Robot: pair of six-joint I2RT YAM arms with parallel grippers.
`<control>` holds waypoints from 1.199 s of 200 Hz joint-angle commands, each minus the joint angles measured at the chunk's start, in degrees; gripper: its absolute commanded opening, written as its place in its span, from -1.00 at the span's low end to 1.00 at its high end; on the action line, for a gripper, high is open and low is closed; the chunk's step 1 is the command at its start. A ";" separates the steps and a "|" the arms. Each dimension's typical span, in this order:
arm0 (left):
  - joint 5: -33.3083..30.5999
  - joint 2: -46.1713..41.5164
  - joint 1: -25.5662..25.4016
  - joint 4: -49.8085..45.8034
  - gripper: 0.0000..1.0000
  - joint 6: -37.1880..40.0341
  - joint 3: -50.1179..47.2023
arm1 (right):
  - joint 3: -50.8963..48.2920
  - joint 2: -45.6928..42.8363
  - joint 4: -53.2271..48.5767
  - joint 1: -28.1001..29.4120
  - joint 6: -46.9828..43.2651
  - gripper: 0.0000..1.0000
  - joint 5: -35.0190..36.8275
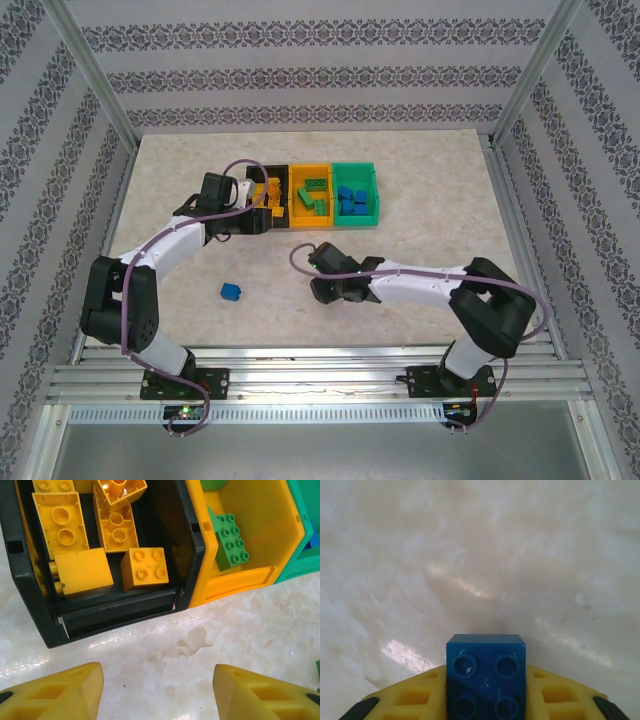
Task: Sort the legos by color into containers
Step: Pick up the lego from the bottom-center of the table, then place the lego in the container.
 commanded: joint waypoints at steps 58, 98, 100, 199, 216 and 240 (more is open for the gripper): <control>3.33 -2.77 -0.51 3.65 0.18 -2.63 -3.53 | 7.99 -3.96 2.62 -23.50 -0.57 -0.41 -13.14; 1.75 -5.57 -0.51 0.52 0.18 -1.11 -3.49 | 18.03 6.00 3.41 -33.82 0.06 -0.33 -20.17; 1.61 -5.81 -0.56 0.33 0.18 -1.04 -3.46 | 18.90 6.43 3.03 -34.11 0.06 -0.33 -20.50; -1.81 -12.54 -0.49 -7.38 0.20 -0.54 -5.07 | 36.80 22.16 -3.65 -37.91 -4.00 0.03 -22.51; -3.46 -12.91 -0.54 -10.78 0.24 -0.53 -4.58 | 36.75 21.79 -4.17 -37.66 -5.41 0.07 -22.95; -5.24 -12.35 -0.51 -16.20 0.26 -1.26 -3.49 | 34.63 19.65 -4.09 -37.61 -6.42 0.06 -22.44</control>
